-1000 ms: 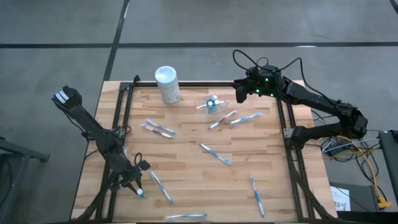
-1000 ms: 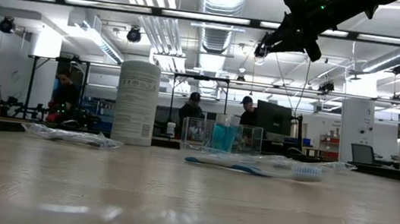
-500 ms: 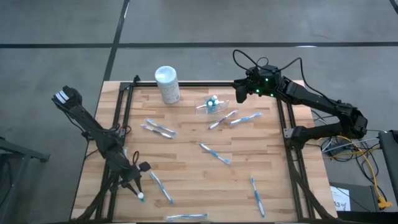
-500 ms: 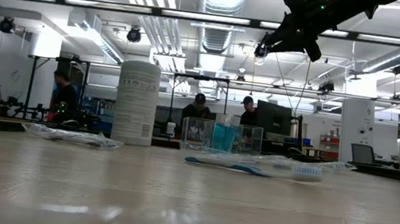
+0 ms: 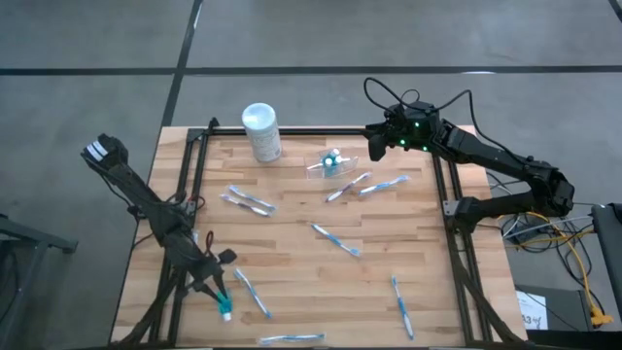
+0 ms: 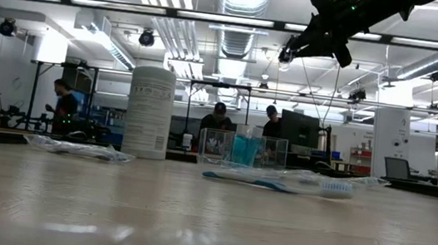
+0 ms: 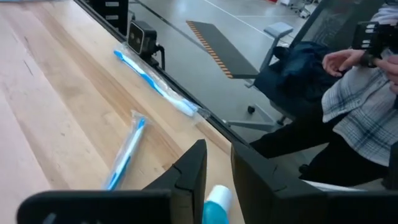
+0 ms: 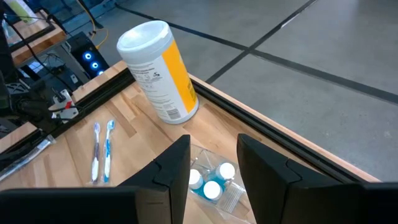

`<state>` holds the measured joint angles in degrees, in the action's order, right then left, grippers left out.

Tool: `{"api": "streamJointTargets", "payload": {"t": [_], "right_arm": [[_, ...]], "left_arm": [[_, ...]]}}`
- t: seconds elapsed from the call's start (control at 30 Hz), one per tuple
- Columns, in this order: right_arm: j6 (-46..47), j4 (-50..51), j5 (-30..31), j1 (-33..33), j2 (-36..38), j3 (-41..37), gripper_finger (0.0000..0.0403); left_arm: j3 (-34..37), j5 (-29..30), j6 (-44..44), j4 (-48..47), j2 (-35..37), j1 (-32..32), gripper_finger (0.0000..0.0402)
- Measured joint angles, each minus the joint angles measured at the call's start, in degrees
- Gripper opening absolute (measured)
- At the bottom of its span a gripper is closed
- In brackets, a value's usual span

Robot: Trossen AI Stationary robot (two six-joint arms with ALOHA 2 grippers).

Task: Pick & Place toothbrushing station
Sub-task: Put the blue mouthwash into the middle of the transparent organizer with the other blue mouthwash

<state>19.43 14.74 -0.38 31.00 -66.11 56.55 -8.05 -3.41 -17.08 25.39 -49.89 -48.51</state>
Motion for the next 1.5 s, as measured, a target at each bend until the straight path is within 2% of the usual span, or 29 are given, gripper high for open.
{"api": "streamJointTargets", "payload": {"t": [0.27,0.57,0.73,0.83,1.0,1.07,1.33,1.5], "right_arm": [[-0.01,-0.02,0.00,0.00,0.00,0.00,0.0128],[0.00,0.00,0.00,0.00,0.00,0.00,0.0128],[0.01,-0.01,0.01,-0.01,0.00,0.00,0.0128],[0.01,0.00,0.00,0.00,0.00,0.00,0.0128],[-0.01,-0.01,0.00,-0.02,0.00,0.00,0.0128],[0.00,0.00,0.00,-0.02,0.00,0.00,0.0128],[0.00,0.00,0.01,0.00,0.00,0.00,0.0128],[-0.01,0.00,0.00,-0.02,0.00,0.00,0.0128]], "left_arm": [[-0.02,-7.69,-1.62,-6.83,-0.65,-0.04,0.0078],[-4.05,-7.94,-2.10,-10.05,-1.31,-0.02,0.0078],[-6.47,-7.06,-3.14,-15.06,-1.31,0.02,0.0078],[-7.87,-7.23,-5.97,-20.74,-1.31,0.00,0.0078],[-12.57,-7.65,-3.23,-38.60,-1.93,0.00,0.0078],[-14.81,-7.64,-2.67,-42.85,-2.31,0.00,0.0078],[-21.76,-6.14,3.58,-44.22,-5.34,-0.20,0.0078],[-22.81,-5.65,0.51,-44.47,-10.02,-0.20,0.0078]]}}
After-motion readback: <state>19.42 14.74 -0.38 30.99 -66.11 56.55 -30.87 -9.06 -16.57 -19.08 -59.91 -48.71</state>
